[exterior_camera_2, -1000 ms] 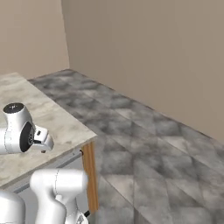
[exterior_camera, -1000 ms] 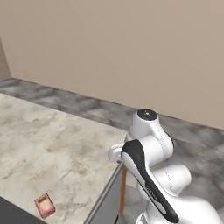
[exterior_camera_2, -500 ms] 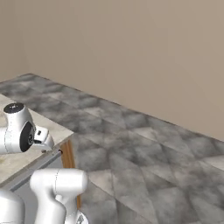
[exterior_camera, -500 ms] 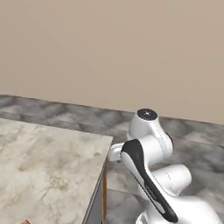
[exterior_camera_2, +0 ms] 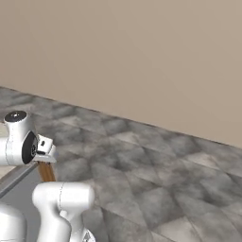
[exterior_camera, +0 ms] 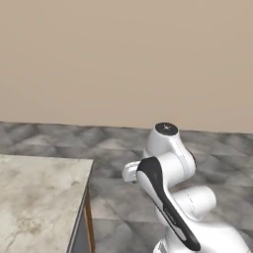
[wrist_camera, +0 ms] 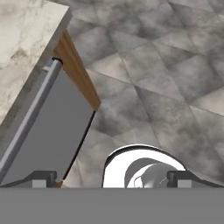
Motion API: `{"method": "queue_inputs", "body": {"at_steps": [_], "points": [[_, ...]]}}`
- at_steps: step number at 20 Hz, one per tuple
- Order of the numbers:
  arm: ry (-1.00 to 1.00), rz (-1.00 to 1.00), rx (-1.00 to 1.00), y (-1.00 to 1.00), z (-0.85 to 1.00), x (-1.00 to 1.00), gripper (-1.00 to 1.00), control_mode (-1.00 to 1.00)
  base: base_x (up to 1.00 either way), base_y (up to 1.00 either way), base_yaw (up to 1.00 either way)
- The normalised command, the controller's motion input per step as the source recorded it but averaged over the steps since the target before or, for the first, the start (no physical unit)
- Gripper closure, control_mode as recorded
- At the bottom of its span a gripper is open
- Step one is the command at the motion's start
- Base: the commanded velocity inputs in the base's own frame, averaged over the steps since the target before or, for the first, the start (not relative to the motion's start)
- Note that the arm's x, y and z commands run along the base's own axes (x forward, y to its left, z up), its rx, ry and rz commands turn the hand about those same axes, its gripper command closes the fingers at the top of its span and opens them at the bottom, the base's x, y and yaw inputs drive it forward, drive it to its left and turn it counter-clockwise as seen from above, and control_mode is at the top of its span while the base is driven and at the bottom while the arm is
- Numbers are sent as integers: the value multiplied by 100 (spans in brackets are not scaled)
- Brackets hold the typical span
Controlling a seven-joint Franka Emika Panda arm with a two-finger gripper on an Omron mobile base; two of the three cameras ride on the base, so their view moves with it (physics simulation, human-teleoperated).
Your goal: Locate and retrieve the bar soap and bar soap from the cabinet. Place them next to the sink.
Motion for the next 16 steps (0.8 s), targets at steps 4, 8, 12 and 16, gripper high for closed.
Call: {"method": "queue_inputs", "body": {"at_steps": [4, 8, 12, 16], "points": [[0, 0, 0, 0, 0, 0, -100, 100, 0, -47, -33], [0, 0, 0, 0, 0, 0, -100, 100, 0, -46, -34], [0, 0, 0, 0, 0, 0, -100, 100, 0, -44, -34], [0, 0, 0, 0, 0, 0, -100, 100, 21, -9, -33]]}}
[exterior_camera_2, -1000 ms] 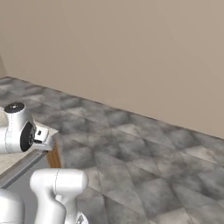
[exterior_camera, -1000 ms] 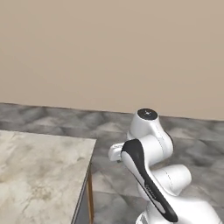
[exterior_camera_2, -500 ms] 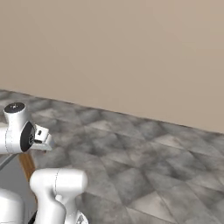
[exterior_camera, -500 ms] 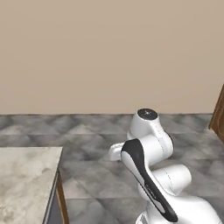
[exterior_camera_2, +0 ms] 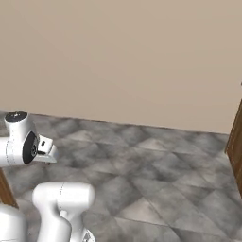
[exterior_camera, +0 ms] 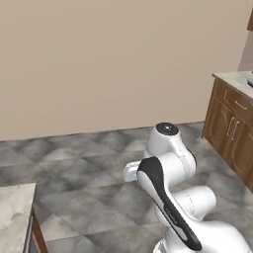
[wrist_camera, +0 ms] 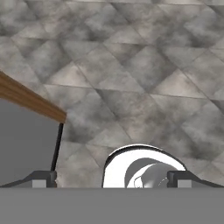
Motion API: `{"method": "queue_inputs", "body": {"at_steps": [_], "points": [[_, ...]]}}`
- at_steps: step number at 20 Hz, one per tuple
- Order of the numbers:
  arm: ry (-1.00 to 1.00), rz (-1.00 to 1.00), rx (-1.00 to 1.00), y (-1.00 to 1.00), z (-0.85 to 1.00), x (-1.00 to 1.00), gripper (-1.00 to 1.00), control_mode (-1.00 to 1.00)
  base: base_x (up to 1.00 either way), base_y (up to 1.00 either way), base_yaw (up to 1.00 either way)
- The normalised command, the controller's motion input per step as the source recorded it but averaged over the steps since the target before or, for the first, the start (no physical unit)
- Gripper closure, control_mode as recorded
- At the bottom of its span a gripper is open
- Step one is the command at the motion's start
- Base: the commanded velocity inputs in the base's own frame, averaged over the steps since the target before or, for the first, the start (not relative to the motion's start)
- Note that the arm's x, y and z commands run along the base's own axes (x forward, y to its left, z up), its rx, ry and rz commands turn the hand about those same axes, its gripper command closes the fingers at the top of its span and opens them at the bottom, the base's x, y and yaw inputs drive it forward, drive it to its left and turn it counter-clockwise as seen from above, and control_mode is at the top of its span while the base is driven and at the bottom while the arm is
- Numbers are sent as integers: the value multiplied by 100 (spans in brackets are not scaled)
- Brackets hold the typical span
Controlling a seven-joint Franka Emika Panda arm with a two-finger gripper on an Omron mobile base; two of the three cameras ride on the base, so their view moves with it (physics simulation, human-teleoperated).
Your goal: Locate and retrieve the bar soap and bar soap from the cabinet. Place them next to the sink.
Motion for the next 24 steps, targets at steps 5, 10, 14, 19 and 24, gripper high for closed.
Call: {"method": "queue_inputs", "body": {"at_steps": [5, 10, 14, 19, 24], "points": [[0, 0, 0, 0, 0, 0, -100, 100, 35, 1, -36], [0, 0, 0, 0, 0, 0, -100, 100, 35, -32, -21], [0, 0, 0, 0, 0, 0, -100, 100, 2, -44, -31], [0, 0, 0, 0, 0, 0, -100, 100, 1, -12, -44], [0, 0, 0, 0, 0, 0, -100, 100, -1, -5, -47]]}}
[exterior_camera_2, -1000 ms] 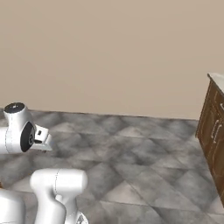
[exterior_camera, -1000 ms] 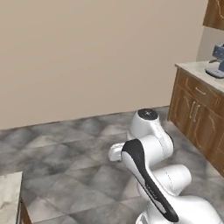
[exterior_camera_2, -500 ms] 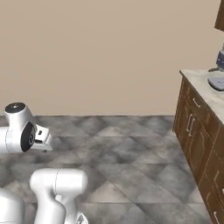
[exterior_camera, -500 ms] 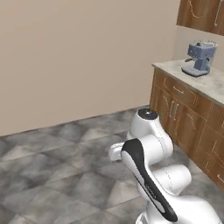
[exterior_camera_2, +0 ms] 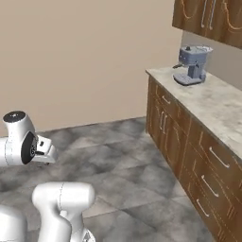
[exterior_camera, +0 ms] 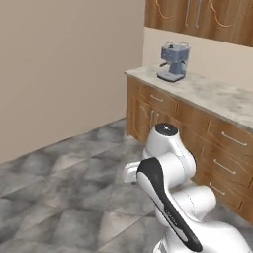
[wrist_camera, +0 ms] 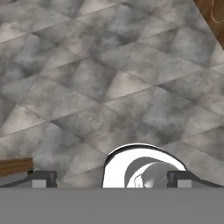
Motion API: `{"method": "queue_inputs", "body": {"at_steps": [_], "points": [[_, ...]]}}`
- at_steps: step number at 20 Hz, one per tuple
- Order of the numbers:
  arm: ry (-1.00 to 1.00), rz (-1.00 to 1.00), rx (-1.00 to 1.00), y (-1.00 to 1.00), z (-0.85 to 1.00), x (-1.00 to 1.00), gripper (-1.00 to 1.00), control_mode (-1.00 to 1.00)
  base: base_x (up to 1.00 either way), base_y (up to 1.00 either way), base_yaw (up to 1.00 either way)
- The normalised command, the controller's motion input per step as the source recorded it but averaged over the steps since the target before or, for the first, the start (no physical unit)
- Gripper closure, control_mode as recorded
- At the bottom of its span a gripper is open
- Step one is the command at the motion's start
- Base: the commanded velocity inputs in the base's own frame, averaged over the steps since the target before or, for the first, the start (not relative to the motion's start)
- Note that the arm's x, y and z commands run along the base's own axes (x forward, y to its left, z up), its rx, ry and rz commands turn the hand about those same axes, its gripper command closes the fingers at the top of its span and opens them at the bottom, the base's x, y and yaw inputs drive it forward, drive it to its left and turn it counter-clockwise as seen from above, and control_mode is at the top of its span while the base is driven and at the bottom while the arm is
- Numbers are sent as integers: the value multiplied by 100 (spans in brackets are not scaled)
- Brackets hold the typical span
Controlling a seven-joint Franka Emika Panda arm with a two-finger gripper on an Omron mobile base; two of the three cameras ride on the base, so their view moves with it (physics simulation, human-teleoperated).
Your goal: Locate and retrieve the bar soap and bar soap from the cabinet. Place them next to the sink.
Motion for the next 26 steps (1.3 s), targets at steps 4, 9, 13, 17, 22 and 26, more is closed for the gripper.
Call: {"method": "queue_inputs", "body": {"at_steps": [4, 9, 13, 17, 22, 26], "points": [[0, 0, 0, 0, 0, 0, -100, 100, -2, -4, -47], [0, 0, 0, 0, 0, 0, -100, 100, -2, -3, -47], [0, 0, 0, 0, 0, 0, -100, 100, 0, -5, -47], [0, 0, 0, 0, 0, 0, -100, 100, 0, -6, -47], [0, 0, 0, 0, 0, 0, -100, 100, 0, -8, -46], [0, 0, 0, 0, 0, 0, -100, 100, 0, -13, -43]]}}
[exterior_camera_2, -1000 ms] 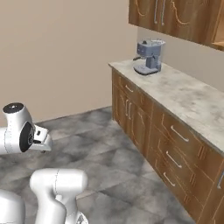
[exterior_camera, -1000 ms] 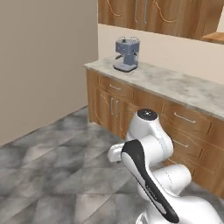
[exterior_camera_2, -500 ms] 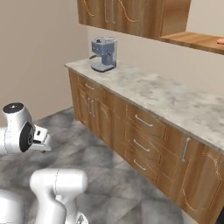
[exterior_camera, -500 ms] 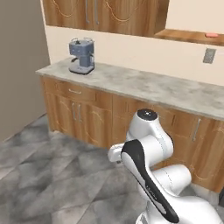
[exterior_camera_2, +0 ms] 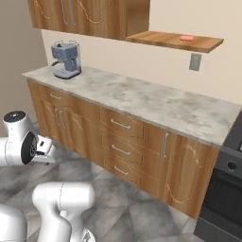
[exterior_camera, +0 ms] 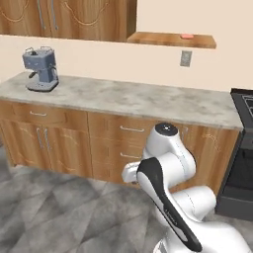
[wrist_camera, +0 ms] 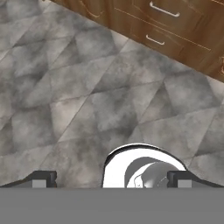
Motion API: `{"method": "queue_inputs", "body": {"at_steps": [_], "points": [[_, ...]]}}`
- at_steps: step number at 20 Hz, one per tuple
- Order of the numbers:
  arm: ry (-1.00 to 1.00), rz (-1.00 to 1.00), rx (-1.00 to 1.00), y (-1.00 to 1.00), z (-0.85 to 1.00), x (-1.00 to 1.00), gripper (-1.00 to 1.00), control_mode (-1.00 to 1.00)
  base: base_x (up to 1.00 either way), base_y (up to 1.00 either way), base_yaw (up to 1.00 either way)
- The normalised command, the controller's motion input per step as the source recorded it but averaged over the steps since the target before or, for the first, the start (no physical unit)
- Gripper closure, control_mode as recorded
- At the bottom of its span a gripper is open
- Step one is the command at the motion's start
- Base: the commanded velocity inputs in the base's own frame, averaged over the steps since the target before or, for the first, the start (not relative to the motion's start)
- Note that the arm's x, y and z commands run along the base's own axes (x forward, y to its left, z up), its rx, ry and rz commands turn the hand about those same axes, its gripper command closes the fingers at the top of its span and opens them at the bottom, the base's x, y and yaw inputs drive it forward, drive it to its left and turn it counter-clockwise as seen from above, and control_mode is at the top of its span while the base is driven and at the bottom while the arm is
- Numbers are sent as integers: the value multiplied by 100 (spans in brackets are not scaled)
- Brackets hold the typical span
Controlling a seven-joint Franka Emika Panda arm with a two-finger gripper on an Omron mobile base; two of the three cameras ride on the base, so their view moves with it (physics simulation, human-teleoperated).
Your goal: Locate and retrieve the bar soap and bar soap from the cabinet. Place them next to the sink.
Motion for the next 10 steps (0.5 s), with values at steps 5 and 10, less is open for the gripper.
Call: {"method": "queue_inputs", "body": {"at_steps": [5, 10], "points": [[0, 0, 0, 0, 0, 0, -100, 100, 38, -31, -19], [0, 0, 0, 0, 0, 0, -100, 100, 15, -36, -27]]}}
